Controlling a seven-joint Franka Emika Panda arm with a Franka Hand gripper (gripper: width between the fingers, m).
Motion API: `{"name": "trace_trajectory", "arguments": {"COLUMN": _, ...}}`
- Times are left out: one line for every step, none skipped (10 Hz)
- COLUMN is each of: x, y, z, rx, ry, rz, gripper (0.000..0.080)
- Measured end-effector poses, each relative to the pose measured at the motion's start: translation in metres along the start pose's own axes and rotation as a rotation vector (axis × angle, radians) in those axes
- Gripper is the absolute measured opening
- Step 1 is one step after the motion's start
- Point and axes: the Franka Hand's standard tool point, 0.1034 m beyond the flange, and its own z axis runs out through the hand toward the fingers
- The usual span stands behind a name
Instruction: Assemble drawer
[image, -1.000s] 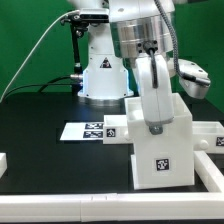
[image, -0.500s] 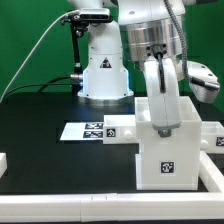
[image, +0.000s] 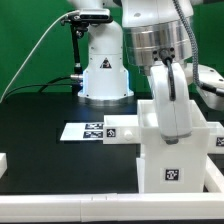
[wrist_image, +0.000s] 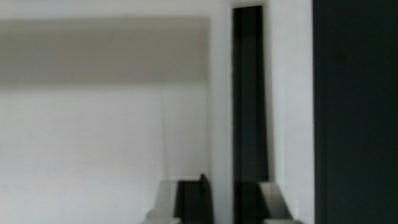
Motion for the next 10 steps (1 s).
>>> {"name": "trace_trajectory", "arguments": {"x": -0.004, "y": -0.002, "z": 0.000, "rx": 0.003, "ry": 0.000, "rz": -0.006, "gripper": 0.0034}}
{"name": "trace_trajectory", "arguments": {"x": -0.007, "y": -0.005, "z": 0.001, "rx": 0.007, "ry": 0.000, "rz": -0.011, "gripper": 0.0034}}
{"name": "trace_trajectory", "arguments": {"x": -0.011, "y": -0.005, "z": 0.001, "rx": 0.008, "ry": 0.000, "rz": -0.017, "gripper": 0.0034}}
{"name": "trace_trajectory", "arguments": {"x": -0.015, "y": -0.007, "z": 0.002, "rx": 0.014, "ry": 0.005, "rz": -0.030, "gripper": 0.0034}}
{"name": "trace_trajectory", "arguments": {"x": -0.018, "y": -0.009, "z": 0.001, "rx": 0.023, "ry": 0.010, "rz": -0.039, "gripper": 0.0034}}
{"name": "trace_trajectory", "arguments": {"x": -0.020, "y": -0.010, "z": 0.000, "rx": 0.026, "ry": 0.015, "rz": -0.042, "gripper": 0.0034}}
{"name": "trace_trajectory", "arguments": {"x": -0.020, "y": -0.011, "z": 0.000, "rx": 0.030, "ry": 0.018, "rz": -0.044, "gripper": 0.0034}}
{"name": "trace_trajectory", "arguments": {"x": -0.021, "y": -0.012, "z": 0.000, "rx": 0.035, "ry": 0.018, "rz": -0.045, "gripper": 0.0034}}
{"name": "trace_trajectory", "arguments": {"x": -0.021, "y": -0.013, "z": -0.001, "rx": 0.042, "ry": 0.018, "rz": -0.046, "gripper": 0.0034}}
{"name": "trace_trajectory", "arguments": {"x": -0.021, "y": -0.014, "z": -0.001, "rx": 0.043, "ry": 0.014, "rz": -0.055, "gripper": 0.0034}}
